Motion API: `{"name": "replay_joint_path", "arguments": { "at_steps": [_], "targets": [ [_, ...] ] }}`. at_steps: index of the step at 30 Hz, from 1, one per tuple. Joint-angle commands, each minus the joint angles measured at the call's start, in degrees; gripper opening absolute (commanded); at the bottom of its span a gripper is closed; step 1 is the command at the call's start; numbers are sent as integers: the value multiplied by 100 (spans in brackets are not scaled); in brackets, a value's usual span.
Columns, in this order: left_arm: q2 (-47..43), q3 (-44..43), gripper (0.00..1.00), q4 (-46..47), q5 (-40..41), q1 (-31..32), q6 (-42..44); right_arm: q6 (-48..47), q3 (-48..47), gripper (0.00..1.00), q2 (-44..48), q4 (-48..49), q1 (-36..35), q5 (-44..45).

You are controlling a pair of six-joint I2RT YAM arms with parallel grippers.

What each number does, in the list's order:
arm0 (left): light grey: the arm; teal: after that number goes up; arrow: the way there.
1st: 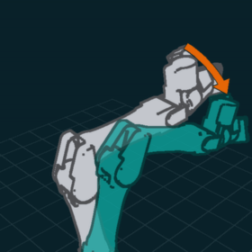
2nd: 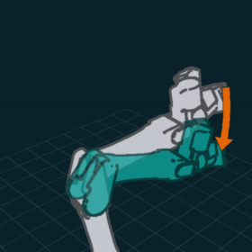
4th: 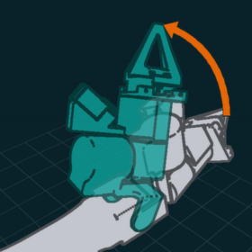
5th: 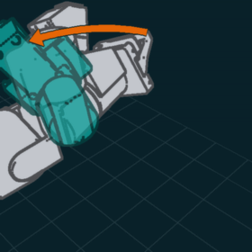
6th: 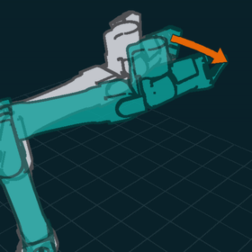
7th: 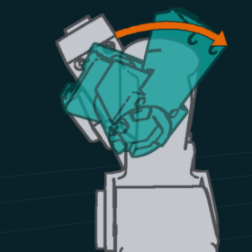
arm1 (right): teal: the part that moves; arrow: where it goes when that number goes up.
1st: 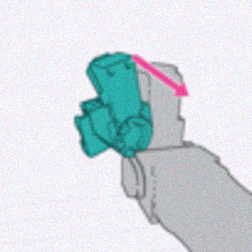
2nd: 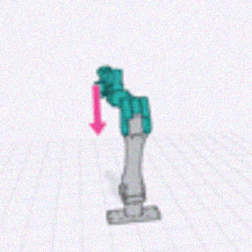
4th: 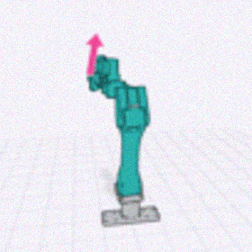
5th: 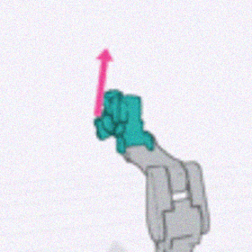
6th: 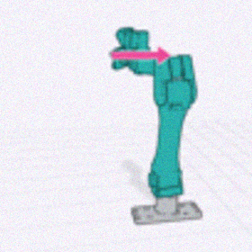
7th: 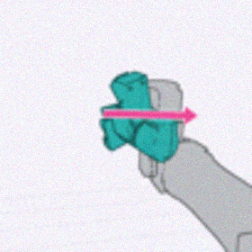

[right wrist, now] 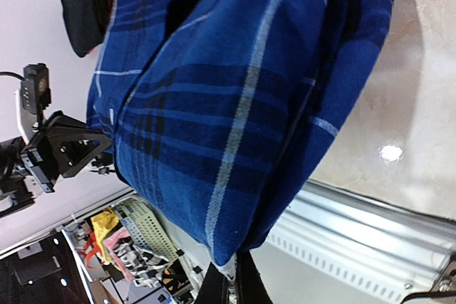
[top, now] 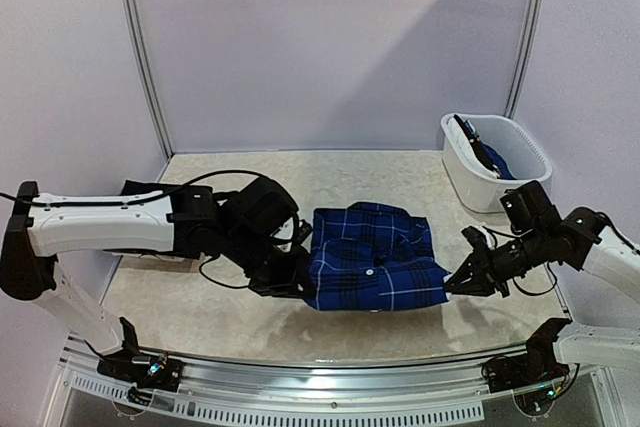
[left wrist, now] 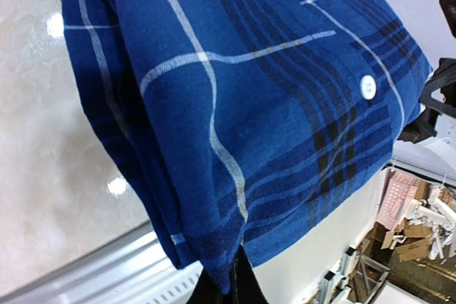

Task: Fold and stack the mixed laundry pile
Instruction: Move the 2/3-rectangle-folded shirt to the corner of the board.

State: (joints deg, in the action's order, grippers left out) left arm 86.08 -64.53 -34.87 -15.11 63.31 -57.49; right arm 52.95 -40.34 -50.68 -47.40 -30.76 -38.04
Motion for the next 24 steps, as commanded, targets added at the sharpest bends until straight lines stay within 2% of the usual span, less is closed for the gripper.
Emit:
{"name": "replay_joint_path", "arguments": {
  "at_steps": [1,8,15,18,22,24],
  "targets": [
    [-128,-454,0,-1040,-55,44,-417,398,-548,0,50,-824,1,199],
    [472,-1085,0,-1311,-499,-46,3,-23,-1224,0,-489,-1615,0,524],
    [869,-1026,4,-1903,-588,141,1310,-138,-143,0,-287,-1241,-9,36],
    [944,-983,14,-2004,-648,405,1902,63,363,0,36,-996,-24,-96],
    [981,-1335,41,-2574,181,771,2605,292,833,0,407,-919,-51,-276],
    [912,-1459,51,-2704,727,880,2769,361,1000,0,541,-889,-49,-276]
  ]
}}
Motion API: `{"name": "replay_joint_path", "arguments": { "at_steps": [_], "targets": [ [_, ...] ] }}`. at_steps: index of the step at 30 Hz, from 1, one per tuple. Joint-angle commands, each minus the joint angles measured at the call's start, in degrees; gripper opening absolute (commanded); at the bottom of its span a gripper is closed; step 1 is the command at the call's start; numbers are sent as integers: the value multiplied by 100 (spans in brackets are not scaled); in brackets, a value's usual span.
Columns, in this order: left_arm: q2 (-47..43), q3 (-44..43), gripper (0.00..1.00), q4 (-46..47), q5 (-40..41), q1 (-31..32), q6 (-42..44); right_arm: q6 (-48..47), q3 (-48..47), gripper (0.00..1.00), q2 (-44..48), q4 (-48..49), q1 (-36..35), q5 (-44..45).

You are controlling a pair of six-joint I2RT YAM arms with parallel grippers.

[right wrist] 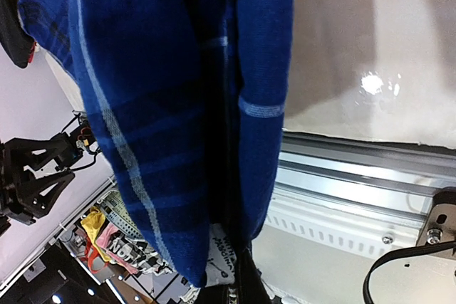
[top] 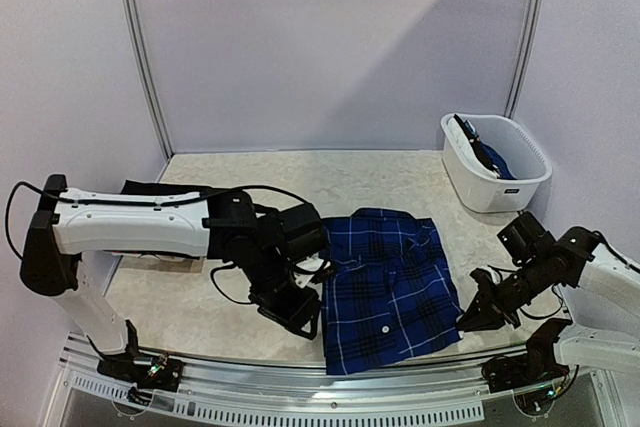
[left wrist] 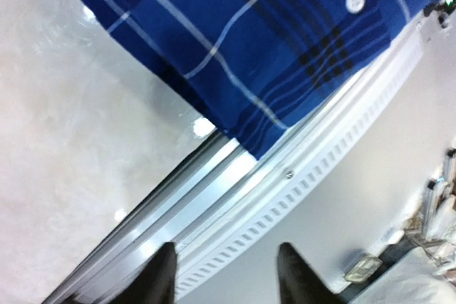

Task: Fold and stack the mixed laundry pile
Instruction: Move the 2/3-rectangle-folded shirt to the corner of the board, then pick up the 2/3-rectangle-folded shirt from the corner of the board.

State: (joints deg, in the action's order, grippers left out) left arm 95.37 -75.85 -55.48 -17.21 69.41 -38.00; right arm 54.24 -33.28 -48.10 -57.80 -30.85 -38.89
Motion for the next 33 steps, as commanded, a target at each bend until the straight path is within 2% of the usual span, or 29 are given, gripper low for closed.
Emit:
{"name": "replay_joint_path", "arguments": {
  "at_steps": [1,3,4,6,8,10,12,14,17,20,27,30,33],
  "targets": [
    [-65,-428,54,-655,1283,369,948,296,362,0,350,218,-49,-194],
    [-178,-680,62,-543,2208,769,1368,391,521,0,410,389,-49,-247],
    [-207,-739,72,-388,2681,1056,1704,420,573,5,410,392,-49,-237],
    [-133,-858,80,-120,3429,1550,2285,360,535,35,377,41,-48,-12],
    [239,-1151,81,-86,3760,1738,2504,144,295,53,326,-462,-47,459],
    [670,-1572,82,-301,3666,1793,2538,28,-70,63,333,-860,-46,957],
    [984,-1854,82,-156,3723,1984,2926,8,-454,68,340,-1064,-51,1255],
    [1351,-2197,81,-51,3854,2147,3102,-5,-850,70,300,-1130,-46,1498],
    [2062,-2779,72,-124,3635,2201,3166,-85,-1375,70,181,-1037,-50,1930],
    [2521,-2999,69,134,3607,2367,3389,-51,-1715,69,-24,-954,-52,2437],
    [3034,-2964,63,710,3400,2495,3694,102,-1985,68,-458,-558,-43,2646],
    [3233,-2884,61,871,3283,2326,3721,105,-1967,67,-532,-528,-37,2602],
    [3276,-2650,59,1152,2811,2028,3762,146,-1947,67,-468,-556,-37,2639]
  ]
}}
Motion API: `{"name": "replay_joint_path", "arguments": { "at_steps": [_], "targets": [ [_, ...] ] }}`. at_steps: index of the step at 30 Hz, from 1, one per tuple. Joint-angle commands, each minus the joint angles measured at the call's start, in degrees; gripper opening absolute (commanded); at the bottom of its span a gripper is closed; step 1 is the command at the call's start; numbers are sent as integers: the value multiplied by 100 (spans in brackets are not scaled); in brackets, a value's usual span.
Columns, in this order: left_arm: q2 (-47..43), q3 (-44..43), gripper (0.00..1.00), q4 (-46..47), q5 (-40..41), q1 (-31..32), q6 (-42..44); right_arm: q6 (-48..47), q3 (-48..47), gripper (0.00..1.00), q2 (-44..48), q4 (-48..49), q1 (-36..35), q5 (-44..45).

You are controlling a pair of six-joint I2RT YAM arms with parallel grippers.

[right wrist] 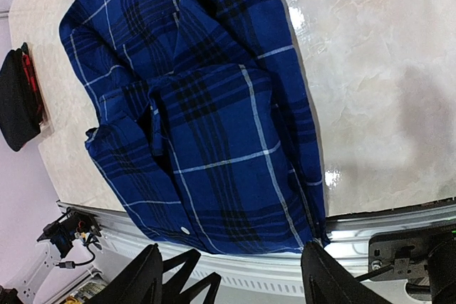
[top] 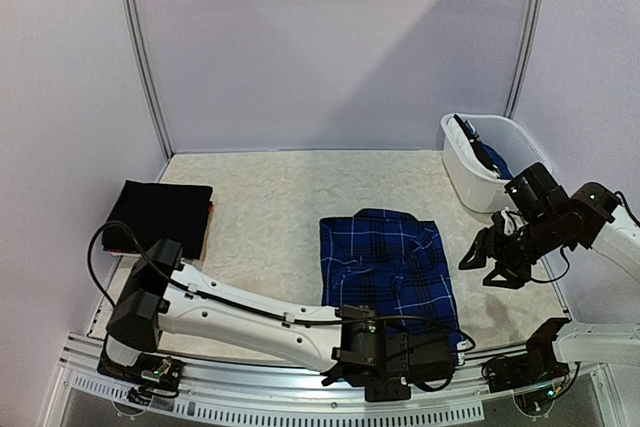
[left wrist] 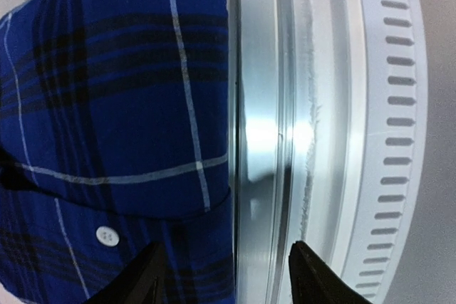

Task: Fold and stack the mixed laundry pile
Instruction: Pick up the 2/3-rectangle-folded shirt from the corner of the board.

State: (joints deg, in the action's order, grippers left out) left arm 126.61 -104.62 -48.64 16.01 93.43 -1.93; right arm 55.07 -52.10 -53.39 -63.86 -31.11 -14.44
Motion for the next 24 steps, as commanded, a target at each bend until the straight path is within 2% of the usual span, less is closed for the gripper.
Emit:
{"name": "replay_joint_path", "arguments": {
  "at_steps": [1,9,16,20,24],
  "targets": [
    [172,280,60,529,-632,-465,189,93,-45,67,93,49,-12,191],
    [237,687,60,708,-1546,-1280,782,188,-10,66,164,50,-12,114],
    [415,646,60,618,-1557,-1891,1007,180,-41,66,145,57,-13,99],
    [182,485,62,306,-1537,-1861,1093,150,-204,66,77,16,7,143],
    [-412,842,72,426,-1101,-1635,1105,3,-407,66,-3,-56,69,259]
  ]
}}
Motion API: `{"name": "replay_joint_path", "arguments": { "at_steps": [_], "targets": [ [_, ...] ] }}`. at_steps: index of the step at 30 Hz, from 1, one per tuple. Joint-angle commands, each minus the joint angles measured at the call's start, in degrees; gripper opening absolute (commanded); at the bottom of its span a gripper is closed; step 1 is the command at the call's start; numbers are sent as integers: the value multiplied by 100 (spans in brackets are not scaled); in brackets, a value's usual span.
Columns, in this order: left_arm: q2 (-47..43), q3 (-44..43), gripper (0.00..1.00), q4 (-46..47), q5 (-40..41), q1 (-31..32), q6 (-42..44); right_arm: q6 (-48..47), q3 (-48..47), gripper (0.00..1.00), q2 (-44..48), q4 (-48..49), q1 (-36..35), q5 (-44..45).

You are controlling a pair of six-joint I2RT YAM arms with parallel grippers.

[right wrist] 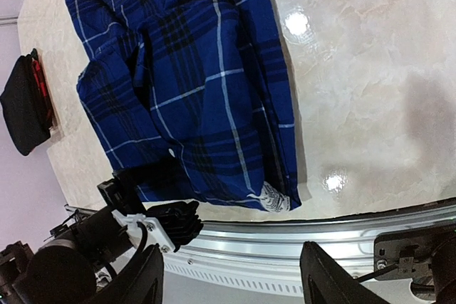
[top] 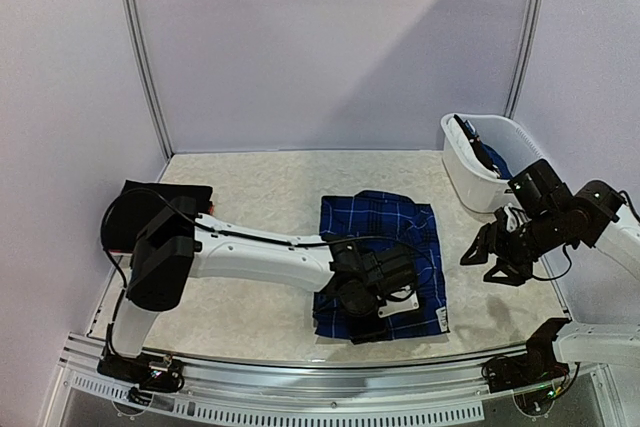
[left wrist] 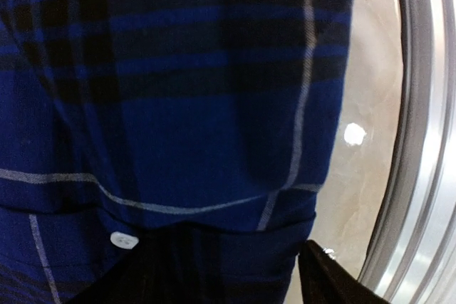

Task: Fold and stack the mixed laundry pile
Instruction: Pick up the 2/3-rectangle-folded shirt from the corner of the board.

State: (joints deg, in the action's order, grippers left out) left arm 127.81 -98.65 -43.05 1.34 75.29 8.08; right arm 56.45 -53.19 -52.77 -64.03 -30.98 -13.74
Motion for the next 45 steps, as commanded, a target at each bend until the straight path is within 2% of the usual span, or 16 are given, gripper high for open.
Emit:
{"name": "replay_joint_path", "arguments": {
  "at_steps": [1,9,18,26,29,32,36,39,41,45],
  "targets": [
    [-652,321,74,-73,451,224,80,-156,-319,66,-81,-27,67,195],
    [-495,230,78,152,862,509,-25,-187,-304,66,-287,256,100,66],
    [-109,217,69,544,1308,645,135,-243,-558,66,-463,120,111,151],
    [111,458,69,927,1783,644,387,-425,-962,66,-778,-94,136,169],
    [194,465,57,1013,1995,648,450,-491,-1038,66,-860,-143,160,165],
    [210,530,29,1141,2228,650,475,-550,-1071,66,-937,-106,194,133],
    [109,532,2,1079,2290,678,498,-753,-1209,65,-1173,68,318,46],
    [-105,530,0,876,2185,722,408,-1144,-1371,57,-1574,567,415,-291],
    [-285,479,0,608,1984,740,296,-1369,-1469,42,-1884,973,427,-665],
    [-662,261,0,-124,1478,797,94,-1846,-1621,22,-2747,1738,418,-1649]
  ]
}}
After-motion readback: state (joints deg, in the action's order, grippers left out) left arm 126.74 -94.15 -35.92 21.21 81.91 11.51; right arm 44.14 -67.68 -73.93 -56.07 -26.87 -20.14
